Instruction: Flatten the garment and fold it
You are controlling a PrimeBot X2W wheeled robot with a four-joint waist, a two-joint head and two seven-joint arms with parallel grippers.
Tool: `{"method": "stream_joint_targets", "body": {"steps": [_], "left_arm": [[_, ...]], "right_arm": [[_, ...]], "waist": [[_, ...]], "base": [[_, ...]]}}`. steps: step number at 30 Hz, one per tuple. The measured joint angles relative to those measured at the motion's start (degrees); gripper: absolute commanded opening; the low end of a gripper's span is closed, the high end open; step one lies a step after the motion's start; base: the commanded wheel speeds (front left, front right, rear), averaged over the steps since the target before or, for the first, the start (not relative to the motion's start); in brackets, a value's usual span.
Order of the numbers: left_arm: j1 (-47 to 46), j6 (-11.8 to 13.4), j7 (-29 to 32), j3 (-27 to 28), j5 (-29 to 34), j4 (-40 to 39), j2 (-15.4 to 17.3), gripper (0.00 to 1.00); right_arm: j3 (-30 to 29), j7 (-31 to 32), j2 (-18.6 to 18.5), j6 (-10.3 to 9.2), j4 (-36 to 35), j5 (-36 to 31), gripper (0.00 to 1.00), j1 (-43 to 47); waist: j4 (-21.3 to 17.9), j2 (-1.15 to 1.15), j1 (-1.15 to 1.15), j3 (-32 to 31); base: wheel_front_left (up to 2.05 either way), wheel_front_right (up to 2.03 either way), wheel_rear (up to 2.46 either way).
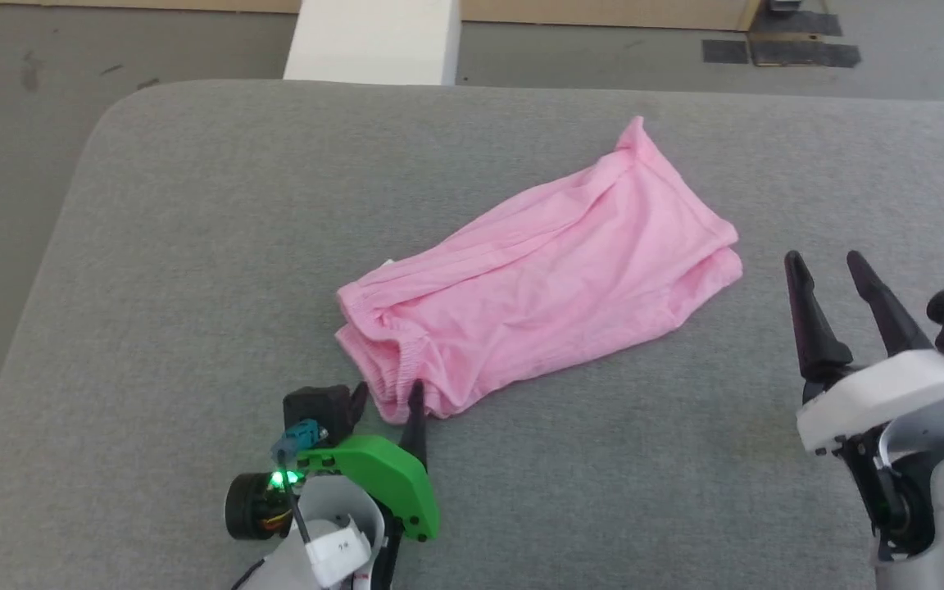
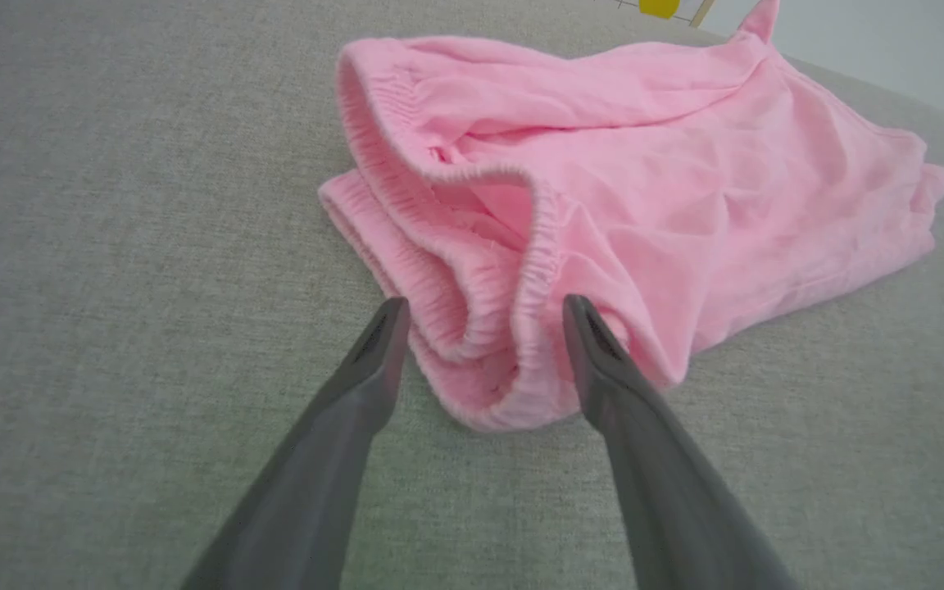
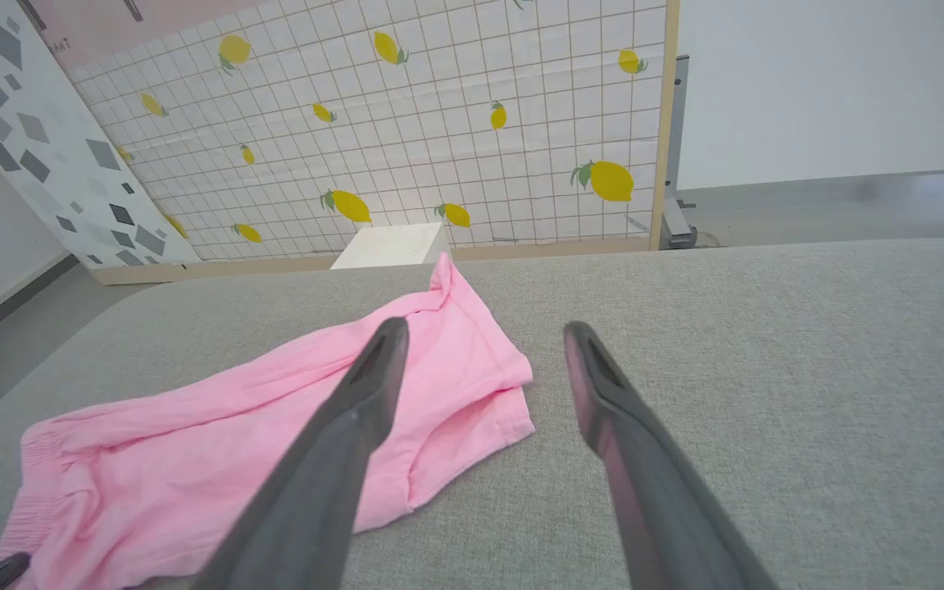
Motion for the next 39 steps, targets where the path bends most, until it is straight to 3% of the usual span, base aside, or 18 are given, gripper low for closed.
{"method": "stream_joint_targets", "body": {"steps": [7,8,9,10,16,20,28,35,36,37,38,39], "left_arm": [[-1.8,2.0,3.8,1.2,-2.6,5.3,-1.8,1.0],[-2.2,2.0,4.5,1.2,-3.1,5.6,-1.9,0.75],[-2.4,2.0,4.8,1.2,-3.3,5.6,-2.0,0.44],[-2.8,1.7,5.1,1.1,-3.4,5.7,-2.0,0.0],[-3.8,-0.6,5.5,0.6,-4.0,5.6,-2.5,0.0],[-4.7,-1.7,5.0,-0.2,-4.0,5.9,-3.2,0.0],[-6.4,-3.5,3.7,-1.7,-4.0,7.0,-4.6,0.0],[-7.0,-4.2,2.3,-2.4,-4.0,7.7,-5.4,0.0],[-7.1,-4.3,2.1,-2.4,-4.0,7.8,-5.4,0.0],[-7.1,-4.4,2.1,-2.5,-4.0,8.0,-5.4,0.0],[-7.1,-4.5,2.1,-2.5,-4.0,8.1,-5.4,0.0],[-7.1,-4.6,2.0,-2.6,-4.0,8.2,-5.4,0.0]], "right_arm": [[0.0,0.6,1.2,0.0,-1.2,-1.6,1.0,0.9],[0.0,0.8,1.3,0.0,-1.2,-1.8,1.0,0.9],[0.0,1.2,1.4,0.0,-1.1,-2.0,1.0,0.9],[-0.1,1.7,1.5,0.0,-1.0,-2.6,1.0,0.8],[-0.7,3.1,1.7,0.0,2.2,-5.6,1.0,-3.9],[-2.6,5.1,1.9,0.0,9.8,-8.0,1.0,-10.5],[-8.0,18.1,2.0,0.0,26.4,-14.3,1.0,-20.7],[-8.5,27.4,2.0,0.0,30.9,-18.2,1.0,-24.7],[-8.6,28.2,1.9,0.0,31.0,-18.4,0.9,-25.1],[-8.7,28.9,1.9,0.0,31.0,-18.4,0.45,-25.3],[-8.7,29.6,1.9,0.0,31.1,-18.4,0.39,-25.5],[-8.6,29.8,1.8,0.0,31.0,-18.3,0.06,-25.6]], "waist": [[-0.8,0.0,0.0,1.4],[-0.8,0.0,0.0,1.6],[-0.7,0.0,0.0,1.8],[-0.7,0.0,0.0,1.9],[0.5,0.0,0.0,2.9],[1.8,0.0,0.0,3.6],[5.0,0.0,0.0,5.2],[6.8,0.0,0.0,6.7],[7.0,0.0,0.0,6.8],[7.1,0.0,0.0,6.8],[7.1,0.0,0.0,6.8],[7.1,0.0,0.0,6.8]], "base": [[0.0,0.0,0.0],[0.0,0.0,0.0],[0.0,0.0,0.0],[0.0,0.0,0.0],[0.0,0.0,0.0],[0.0,0.0,0.0],[0.0,0.0,0.0],[0.0,0.0,0.0],[0.0,0.0,0.0],[0.0,0.0,0.0],[0.0,0.0,0.0],[0.0,0.0,0.0]]}}
